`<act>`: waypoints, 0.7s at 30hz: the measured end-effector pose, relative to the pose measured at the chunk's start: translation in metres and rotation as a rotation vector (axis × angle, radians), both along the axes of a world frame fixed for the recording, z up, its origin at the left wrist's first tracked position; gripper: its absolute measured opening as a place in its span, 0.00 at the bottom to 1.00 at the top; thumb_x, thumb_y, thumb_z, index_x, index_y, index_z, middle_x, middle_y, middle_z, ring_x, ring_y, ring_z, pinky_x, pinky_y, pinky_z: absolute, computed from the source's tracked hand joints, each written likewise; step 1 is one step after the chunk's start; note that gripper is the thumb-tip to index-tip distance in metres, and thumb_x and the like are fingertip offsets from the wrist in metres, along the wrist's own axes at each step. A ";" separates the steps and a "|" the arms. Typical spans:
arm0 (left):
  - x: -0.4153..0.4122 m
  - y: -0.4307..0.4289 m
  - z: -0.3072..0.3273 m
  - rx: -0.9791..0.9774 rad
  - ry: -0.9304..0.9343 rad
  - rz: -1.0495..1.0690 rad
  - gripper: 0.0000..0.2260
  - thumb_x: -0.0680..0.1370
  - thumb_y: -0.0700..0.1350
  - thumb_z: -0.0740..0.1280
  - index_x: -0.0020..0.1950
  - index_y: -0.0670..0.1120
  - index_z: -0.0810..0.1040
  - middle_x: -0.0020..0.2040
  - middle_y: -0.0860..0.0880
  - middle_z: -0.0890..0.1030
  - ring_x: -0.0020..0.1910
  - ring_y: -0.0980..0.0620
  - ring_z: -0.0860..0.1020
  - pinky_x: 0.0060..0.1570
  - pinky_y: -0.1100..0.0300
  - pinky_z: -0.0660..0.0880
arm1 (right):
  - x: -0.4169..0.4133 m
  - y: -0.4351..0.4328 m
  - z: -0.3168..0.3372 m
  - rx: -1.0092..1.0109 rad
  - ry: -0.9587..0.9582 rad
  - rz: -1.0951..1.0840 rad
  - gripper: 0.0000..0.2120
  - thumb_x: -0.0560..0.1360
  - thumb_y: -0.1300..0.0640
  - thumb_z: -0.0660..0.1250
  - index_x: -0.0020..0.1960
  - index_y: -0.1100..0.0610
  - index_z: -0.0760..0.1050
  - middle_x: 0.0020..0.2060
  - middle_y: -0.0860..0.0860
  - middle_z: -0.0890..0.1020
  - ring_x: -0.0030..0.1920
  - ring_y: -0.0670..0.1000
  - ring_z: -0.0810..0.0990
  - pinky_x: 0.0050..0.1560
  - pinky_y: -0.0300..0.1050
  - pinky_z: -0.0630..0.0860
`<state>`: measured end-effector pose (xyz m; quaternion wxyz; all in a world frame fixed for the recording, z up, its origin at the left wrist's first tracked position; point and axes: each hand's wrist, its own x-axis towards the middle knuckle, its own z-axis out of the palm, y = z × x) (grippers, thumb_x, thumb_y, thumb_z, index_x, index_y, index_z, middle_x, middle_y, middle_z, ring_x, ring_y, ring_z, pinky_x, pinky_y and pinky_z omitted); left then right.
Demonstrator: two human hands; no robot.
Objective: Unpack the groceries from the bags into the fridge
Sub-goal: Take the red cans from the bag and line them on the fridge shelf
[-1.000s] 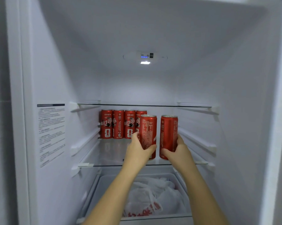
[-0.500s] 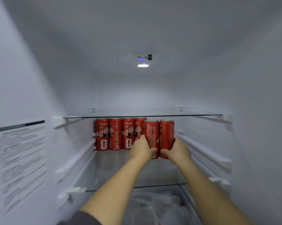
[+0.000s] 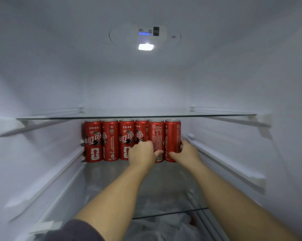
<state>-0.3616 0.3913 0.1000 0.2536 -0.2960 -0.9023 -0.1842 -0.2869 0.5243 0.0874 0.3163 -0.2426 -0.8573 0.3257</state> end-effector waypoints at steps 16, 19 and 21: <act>0.000 0.013 -0.013 0.070 0.061 -0.179 0.07 0.77 0.37 0.65 0.53 0.45 0.71 0.49 0.46 0.81 0.48 0.45 0.80 0.43 0.53 0.77 | -0.008 0.005 -0.004 0.109 0.017 -0.094 0.21 0.74 0.56 0.73 0.66 0.57 0.74 0.57 0.56 0.81 0.56 0.56 0.79 0.51 0.44 0.73; -0.004 0.012 -0.016 0.068 0.036 -0.165 0.10 0.77 0.39 0.67 0.57 0.45 0.71 0.53 0.47 0.80 0.50 0.45 0.80 0.45 0.52 0.76 | -0.010 0.008 -0.005 0.100 0.033 -0.095 0.21 0.72 0.56 0.74 0.64 0.56 0.76 0.57 0.57 0.80 0.55 0.57 0.80 0.54 0.47 0.75; -0.006 0.013 -0.017 0.065 0.025 -0.154 0.12 0.77 0.41 0.68 0.58 0.46 0.71 0.54 0.47 0.79 0.52 0.44 0.80 0.46 0.51 0.77 | -0.011 0.009 -0.006 0.082 0.051 -0.075 0.20 0.72 0.58 0.74 0.63 0.57 0.77 0.56 0.57 0.81 0.55 0.57 0.80 0.56 0.47 0.76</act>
